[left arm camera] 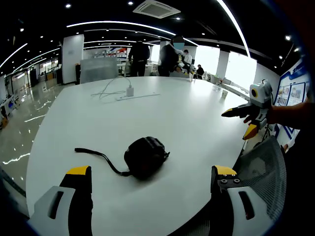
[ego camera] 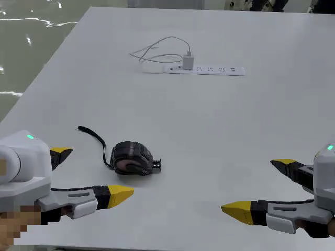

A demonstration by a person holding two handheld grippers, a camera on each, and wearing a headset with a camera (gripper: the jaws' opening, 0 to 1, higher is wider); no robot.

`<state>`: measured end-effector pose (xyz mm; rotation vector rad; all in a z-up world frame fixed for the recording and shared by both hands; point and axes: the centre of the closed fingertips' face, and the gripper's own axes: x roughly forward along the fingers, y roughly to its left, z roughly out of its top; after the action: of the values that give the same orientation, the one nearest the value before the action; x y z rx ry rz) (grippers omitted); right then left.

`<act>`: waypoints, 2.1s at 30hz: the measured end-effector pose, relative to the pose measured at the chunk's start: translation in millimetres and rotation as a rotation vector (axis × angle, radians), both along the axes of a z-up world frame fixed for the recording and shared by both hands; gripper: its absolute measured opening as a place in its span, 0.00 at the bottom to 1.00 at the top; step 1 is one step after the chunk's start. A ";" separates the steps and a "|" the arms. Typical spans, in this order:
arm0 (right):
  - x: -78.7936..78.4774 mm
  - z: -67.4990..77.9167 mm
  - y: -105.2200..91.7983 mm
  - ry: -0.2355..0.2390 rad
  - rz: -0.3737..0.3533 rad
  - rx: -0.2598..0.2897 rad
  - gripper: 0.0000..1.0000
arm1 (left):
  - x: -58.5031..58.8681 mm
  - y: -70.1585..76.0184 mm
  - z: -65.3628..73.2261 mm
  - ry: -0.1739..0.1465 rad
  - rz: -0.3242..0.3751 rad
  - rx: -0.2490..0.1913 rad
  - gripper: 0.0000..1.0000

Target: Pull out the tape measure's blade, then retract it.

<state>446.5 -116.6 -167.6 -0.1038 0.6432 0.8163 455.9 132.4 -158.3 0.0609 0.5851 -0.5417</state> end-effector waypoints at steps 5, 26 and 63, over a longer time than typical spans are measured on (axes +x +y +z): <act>0.1 0.7 0.1 -0.003 -0.002 0.002 0.98 | -0.7 -0.8 1.5 0.000 0.000 0.001 0.99; -2.6 0.1 -1.3 -0.004 -0.003 0.001 0.98 | -3.7 -0.1 1.5 0.002 0.002 -0.002 0.99; 2.9 -2.7 -3.2 0.014 -0.016 -0.015 0.98 | 49.0 -7.7 -30.6 -0.027 -0.318 0.118 0.78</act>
<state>449.4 -119.8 -170.3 -0.1066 0.6633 0.7971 504.9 124.7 -188.9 0.2760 0.5841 -0.8135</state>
